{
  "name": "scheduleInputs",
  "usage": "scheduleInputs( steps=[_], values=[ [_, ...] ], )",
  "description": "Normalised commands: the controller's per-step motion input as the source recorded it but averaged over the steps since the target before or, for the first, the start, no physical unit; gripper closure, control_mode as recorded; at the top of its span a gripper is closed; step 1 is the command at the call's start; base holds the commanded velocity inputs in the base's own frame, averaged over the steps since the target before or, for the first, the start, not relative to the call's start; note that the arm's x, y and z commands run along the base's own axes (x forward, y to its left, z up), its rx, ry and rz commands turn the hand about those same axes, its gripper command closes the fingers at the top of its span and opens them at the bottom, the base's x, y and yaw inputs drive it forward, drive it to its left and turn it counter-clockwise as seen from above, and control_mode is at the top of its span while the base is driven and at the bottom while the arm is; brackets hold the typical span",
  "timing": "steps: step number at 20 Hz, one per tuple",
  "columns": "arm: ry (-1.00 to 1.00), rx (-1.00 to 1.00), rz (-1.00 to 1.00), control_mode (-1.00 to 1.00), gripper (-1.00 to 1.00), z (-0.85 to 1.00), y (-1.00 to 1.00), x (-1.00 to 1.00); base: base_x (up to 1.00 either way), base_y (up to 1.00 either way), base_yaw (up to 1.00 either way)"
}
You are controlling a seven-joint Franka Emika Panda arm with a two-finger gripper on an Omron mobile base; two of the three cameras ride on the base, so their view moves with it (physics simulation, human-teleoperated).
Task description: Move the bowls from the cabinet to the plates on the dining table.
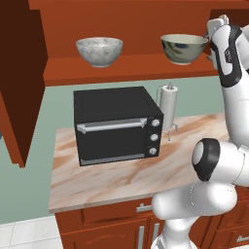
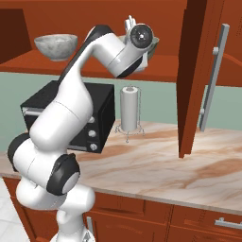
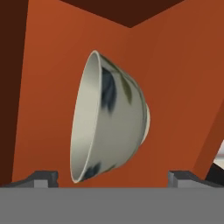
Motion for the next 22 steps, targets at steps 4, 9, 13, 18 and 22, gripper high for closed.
scheduleInputs(
  steps=[4, 9, 13, 18, 22],
  values=[
    [0.0, 0.0, 0.0, -1.0, -1.0, -0.01, 0.0, 0.29, 0.0, 0.0, 0.0],
    [0.01, 0.0, 0.0, -1.0, -1.0, -0.01, -0.01, 0.28, 0.0, 0.0, 0.0],
    [0.02, 0.0, 0.0, -1.0, -1.0, -0.03, -0.05, 0.24, 0.0, 0.0, 0.0],
    [0.03, 0.0, 0.01, -1.0, -1.0, -0.03, -0.12, 0.2, 0.0, 0.0, 0.0],
    [0.02, 0.0, 0.02, -1.0, -1.0, -0.03, -0.08, 0.24, 0.0, 0.0, 0.0]
  ],
)
